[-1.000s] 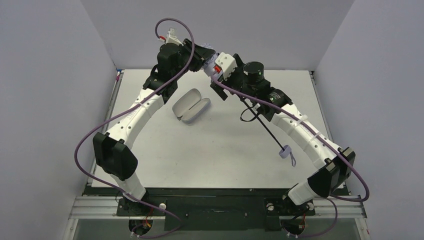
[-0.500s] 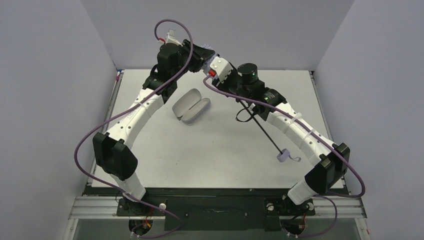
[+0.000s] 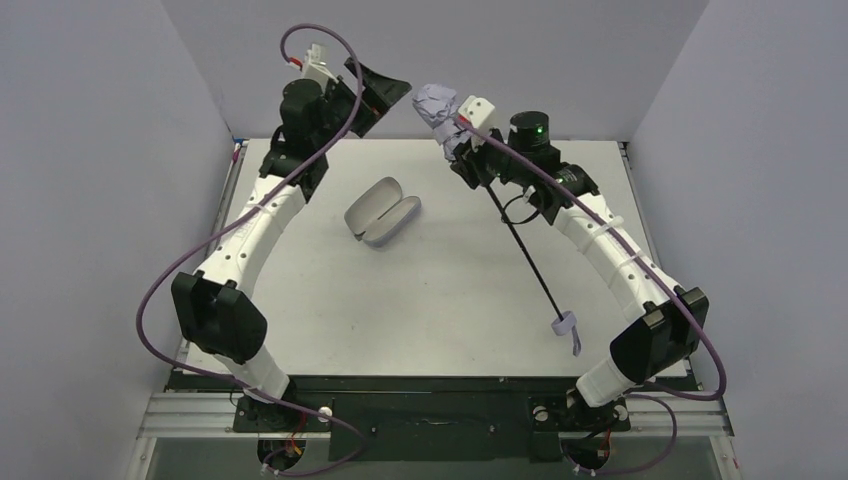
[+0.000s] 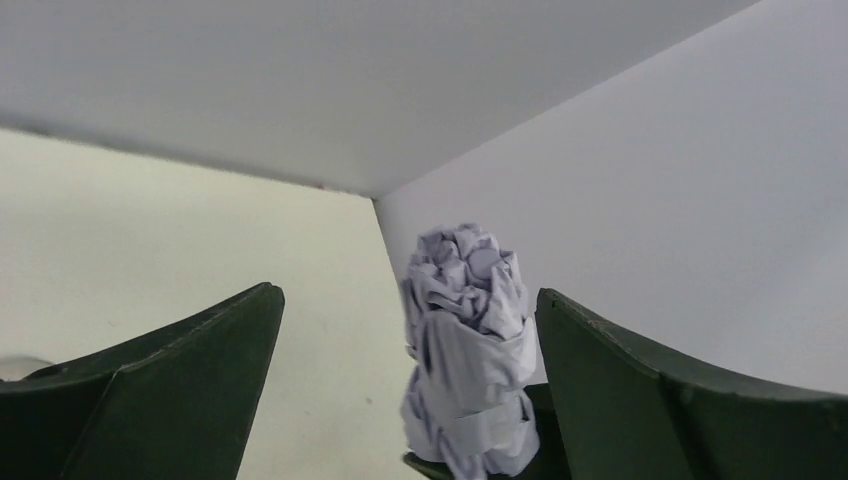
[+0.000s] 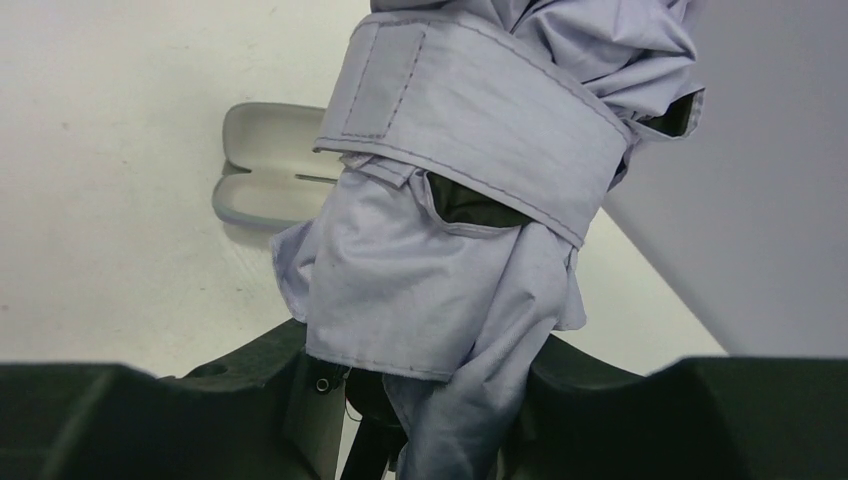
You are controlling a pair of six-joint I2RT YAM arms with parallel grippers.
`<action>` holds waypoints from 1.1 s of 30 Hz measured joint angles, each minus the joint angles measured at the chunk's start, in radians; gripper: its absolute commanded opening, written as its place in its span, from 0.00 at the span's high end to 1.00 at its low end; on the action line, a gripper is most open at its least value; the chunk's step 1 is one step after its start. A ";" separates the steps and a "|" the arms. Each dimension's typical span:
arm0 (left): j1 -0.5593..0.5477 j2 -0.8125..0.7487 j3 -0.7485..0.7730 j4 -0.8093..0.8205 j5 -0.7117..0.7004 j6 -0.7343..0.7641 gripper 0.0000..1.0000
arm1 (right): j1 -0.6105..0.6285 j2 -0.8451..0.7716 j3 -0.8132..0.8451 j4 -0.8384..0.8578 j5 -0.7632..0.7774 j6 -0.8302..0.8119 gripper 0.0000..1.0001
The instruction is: Open the umbrella
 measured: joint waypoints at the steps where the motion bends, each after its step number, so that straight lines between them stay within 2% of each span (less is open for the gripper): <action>1: 0.032 -0.005 0.000 0.016 0.025 0.039 0.03 | -0.021 0.001 0.009 -0.017 -0.037 0.024 1.00; 7: 0.181 -0.062 -0.050 0.141 0.212 0.333 0.03 | -0.100 0.002 0.049 -0.068 -0.248 0.168 1.00; 14: 0.153 -0.182 -0.110 0.120 0.501 0.873 0.02 | -0.104 0.003 0.049 -0.076 -0.441 0.285 1.00; 15: 0.138 -0.204 -0.117 0.098 0.529 0.970 0.06 | -0.104 0.004 0.049 -0.076 -0.465 0.299 1.00; 18: 0.080 -0.269 -0.146 -0.021 0.584 1.290 0.27 | -0.102 0.015 0.049 -0.080 -0.521 0.328 1.00; 20: 0.019 -0.307 -0.166 -0.129 0.600 1.526 0.34 | -0.093 0.028 0.049 -0.091 -0.544 0.333 1.00; 23: -0.060 -0.338 -0.195 -0.248 0.604 1.786 0.41 | -0.081 0.041 0.047 -0.119 -0.549 0.325 1.00; 25: -0.090 -0.348 -0.216 -0.305 0.602 1.910 0.45 | -0.064 0.044 0.042 -0.135 -0.548 0.307 1.00; 30: -0.107 -0.349 -0.233 -0.396 0.581 2.086 0.53 | -0.030 0.044 0.032 -0.185 -0.540 0.251 1.00; 33: -0.108 -0.349 -0.240 -0.429 0.570 2.173 0.61 | -0.004 0.044 0.032 -0.218 -0.525 0.193 1.00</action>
